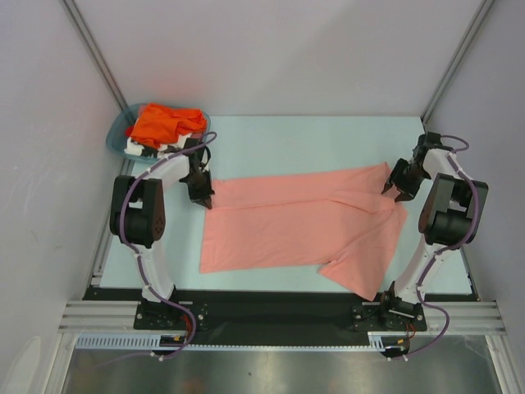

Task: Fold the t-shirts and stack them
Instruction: Fold the tshirt

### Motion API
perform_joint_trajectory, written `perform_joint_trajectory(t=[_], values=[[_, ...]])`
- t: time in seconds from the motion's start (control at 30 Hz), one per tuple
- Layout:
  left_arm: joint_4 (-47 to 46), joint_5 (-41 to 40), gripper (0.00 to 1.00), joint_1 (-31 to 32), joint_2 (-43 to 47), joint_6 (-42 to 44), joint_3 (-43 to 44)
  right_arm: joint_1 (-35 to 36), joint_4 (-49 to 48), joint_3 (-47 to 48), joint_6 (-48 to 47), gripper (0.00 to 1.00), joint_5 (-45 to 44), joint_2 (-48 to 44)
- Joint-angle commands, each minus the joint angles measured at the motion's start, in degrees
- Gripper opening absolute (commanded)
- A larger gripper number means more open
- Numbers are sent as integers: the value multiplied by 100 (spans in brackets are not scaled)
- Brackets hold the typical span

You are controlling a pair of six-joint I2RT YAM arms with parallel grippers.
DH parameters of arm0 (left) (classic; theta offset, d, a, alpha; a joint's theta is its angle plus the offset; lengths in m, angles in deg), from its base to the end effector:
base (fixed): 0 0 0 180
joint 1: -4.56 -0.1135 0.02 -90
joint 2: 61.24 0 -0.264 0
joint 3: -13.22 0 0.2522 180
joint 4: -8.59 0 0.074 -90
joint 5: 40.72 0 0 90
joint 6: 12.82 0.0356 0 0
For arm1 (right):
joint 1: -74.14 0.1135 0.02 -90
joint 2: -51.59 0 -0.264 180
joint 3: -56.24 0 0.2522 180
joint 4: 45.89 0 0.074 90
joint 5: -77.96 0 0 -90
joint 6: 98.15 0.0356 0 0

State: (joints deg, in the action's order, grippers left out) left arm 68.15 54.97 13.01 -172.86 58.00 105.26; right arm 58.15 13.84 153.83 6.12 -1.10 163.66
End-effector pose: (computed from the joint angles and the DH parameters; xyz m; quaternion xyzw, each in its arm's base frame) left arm 0.3709 -0.0587 0.1669 -0.0883 0.9904 -0.0706 0.0800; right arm 0.3797 -0.1018 0.1903 0.2447 0.9552 0.0924 0.1381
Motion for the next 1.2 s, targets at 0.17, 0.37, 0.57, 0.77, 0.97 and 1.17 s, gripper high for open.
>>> perform_joint_trajectory(t=[0.17,0.37,0.57,0.77,0.97,1.17], values=[[87,-42,0,-27,17,160,460,-54,-54,-157,-187,56,-127,-256],[78,-68,0,-27,61,160,407,-62,-63,-262,-152,56,83,-238],[113,-86,0,-27,139,125,425,-89,-141,-551,-117,48,171,-396],[113,-200,30,-27,236,64,285,-133,-229,-578,-99,51,321,-414],[-36,-227,40,-27,351,-68,126,-141,-282,-666,-117,51,382,-440],[-36,-244,45,-27,254,-121,196,-150,-265,-684,-117,51,418,-449]])
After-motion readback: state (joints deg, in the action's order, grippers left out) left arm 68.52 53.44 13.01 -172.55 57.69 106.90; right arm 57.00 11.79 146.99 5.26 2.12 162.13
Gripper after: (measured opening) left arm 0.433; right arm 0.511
